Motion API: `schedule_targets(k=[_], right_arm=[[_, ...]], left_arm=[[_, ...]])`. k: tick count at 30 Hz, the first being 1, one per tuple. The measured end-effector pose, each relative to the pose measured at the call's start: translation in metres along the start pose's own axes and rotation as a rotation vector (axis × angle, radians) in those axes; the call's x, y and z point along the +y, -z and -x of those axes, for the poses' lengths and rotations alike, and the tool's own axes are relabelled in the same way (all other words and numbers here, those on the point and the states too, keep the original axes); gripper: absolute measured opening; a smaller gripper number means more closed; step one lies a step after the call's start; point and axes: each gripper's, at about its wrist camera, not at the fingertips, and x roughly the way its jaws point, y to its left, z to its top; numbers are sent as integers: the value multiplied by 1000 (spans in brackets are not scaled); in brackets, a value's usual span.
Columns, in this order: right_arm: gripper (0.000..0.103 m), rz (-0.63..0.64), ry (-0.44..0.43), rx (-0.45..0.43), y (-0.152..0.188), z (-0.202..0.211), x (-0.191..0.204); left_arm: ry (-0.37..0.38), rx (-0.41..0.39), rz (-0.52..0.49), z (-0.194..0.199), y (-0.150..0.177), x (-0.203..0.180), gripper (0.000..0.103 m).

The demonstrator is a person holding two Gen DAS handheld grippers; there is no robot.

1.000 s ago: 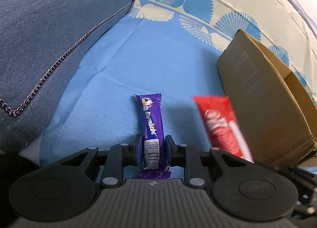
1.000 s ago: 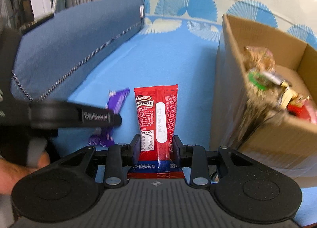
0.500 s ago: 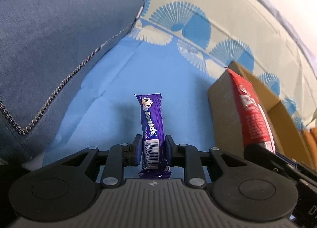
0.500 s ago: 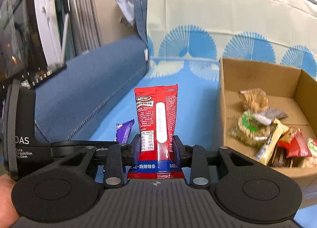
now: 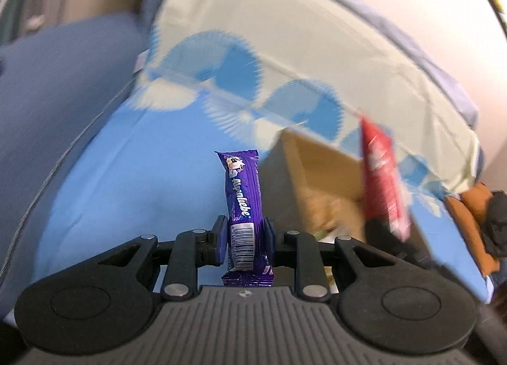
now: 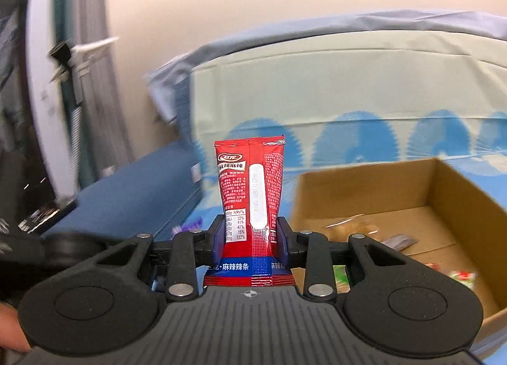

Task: Organize snacks
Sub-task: 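Carry the purple bar and red pack over the box with both grippers, then open both grippers over the box to drop the purple bar and red pack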

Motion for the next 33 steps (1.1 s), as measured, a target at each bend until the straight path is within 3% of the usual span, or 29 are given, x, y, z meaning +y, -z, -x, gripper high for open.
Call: schedule_targets(k=[10,12,14,20,23,26,29,33], right_arm=[[35,-196,253,-95,-12,6,-84],[39,-224,279,-85,-12,3,-97],[61,-247,317,-67,-10,0,-104],[85,-244,329,-63,-11,-2,-108],[99,-244,326,-40,-10,0,-107],[102,-244,322,1,-11,0,-108],[102,-230,328,31,-12,3,-105],[102,-207,359,68,-9,13,-97]], left_arm=[[190,-77,-210,-40,-61,-137,29],[208,-89,-241,-45,-66,-157,43],[232,-101,-248,-44,-66,-167,57],[225,-98,-275,-23,-40,-158,86],[194,-96,-305,-2,-22,-141,88],[130,-114,-360,20,-7,-127,101],[57,-164,-378,43,7,-115,102],[18,-133,-324,61,17,-94,102]])
